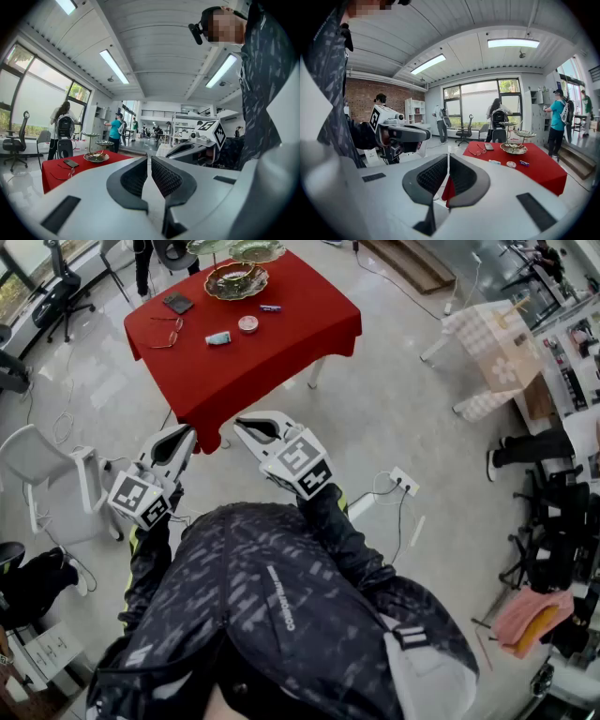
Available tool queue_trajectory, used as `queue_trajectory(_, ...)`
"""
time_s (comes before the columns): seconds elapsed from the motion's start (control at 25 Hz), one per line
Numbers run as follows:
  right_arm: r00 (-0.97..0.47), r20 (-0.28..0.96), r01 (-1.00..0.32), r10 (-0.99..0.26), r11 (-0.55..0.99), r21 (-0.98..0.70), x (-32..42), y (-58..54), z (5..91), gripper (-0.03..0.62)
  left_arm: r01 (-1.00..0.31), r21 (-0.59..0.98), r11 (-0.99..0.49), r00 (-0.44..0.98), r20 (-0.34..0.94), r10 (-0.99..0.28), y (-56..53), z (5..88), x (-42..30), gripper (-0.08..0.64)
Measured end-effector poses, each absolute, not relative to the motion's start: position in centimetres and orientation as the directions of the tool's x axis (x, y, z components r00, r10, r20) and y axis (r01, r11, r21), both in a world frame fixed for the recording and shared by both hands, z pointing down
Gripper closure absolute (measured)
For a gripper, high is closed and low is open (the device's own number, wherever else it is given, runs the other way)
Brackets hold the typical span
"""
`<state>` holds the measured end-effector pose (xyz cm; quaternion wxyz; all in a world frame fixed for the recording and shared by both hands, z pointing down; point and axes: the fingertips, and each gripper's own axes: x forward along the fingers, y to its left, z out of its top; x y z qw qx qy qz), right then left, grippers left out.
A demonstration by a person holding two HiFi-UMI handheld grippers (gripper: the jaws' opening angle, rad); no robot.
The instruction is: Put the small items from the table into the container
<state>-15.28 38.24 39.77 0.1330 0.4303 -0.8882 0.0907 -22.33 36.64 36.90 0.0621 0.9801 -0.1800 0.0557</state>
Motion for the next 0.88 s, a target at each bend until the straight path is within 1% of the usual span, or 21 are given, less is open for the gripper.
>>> queue_trajectory(0.16,-0.604,0.314,-0.781,-0.732,0.622,-0.053,-15.6,38.4,39.8,0.568,-0.359,0.102,-0.928,0.929,0.131,-0.345,36.7,36.9,-22.5,0.528)
queue_trajectory(0.32,-0.662,0.318,-0.739,-0.679,0.663,-0.122,-16.1,39.5,40.0,0.568,-0.357,0.104,-0.928,0.93,0.135,-0.342,37.3,36.7,-22.4,0.528)
queue_trajectory(0.48,-0.627,0.37,-0.758,-0.686,0.647,-0.084,-15.4,40.0,40.9,0.568,-0.359,0.103,-0.928,0.928,0.145,-0.343,37.5,36.8,-22.1,0.528)
queue_trajectory(0.64,-0.614,0.352,-0.77,-0.707,0.635,-0.067,-14.3,40.3,40.5,0.574,-0.366,0.1,-0.925,0.924,0.156,-0.349,37.9,37.2,-21.6,0.528)
queue_trajectory(0.88,-0.601,0.374,-0.773,-0.707,0.633,-0.045,-12.5,41.1,41.7,0.572,-0.382,0.121,-0.916,0.917,0.175,-0.359,38.5,38.5,-21.2,0.528)
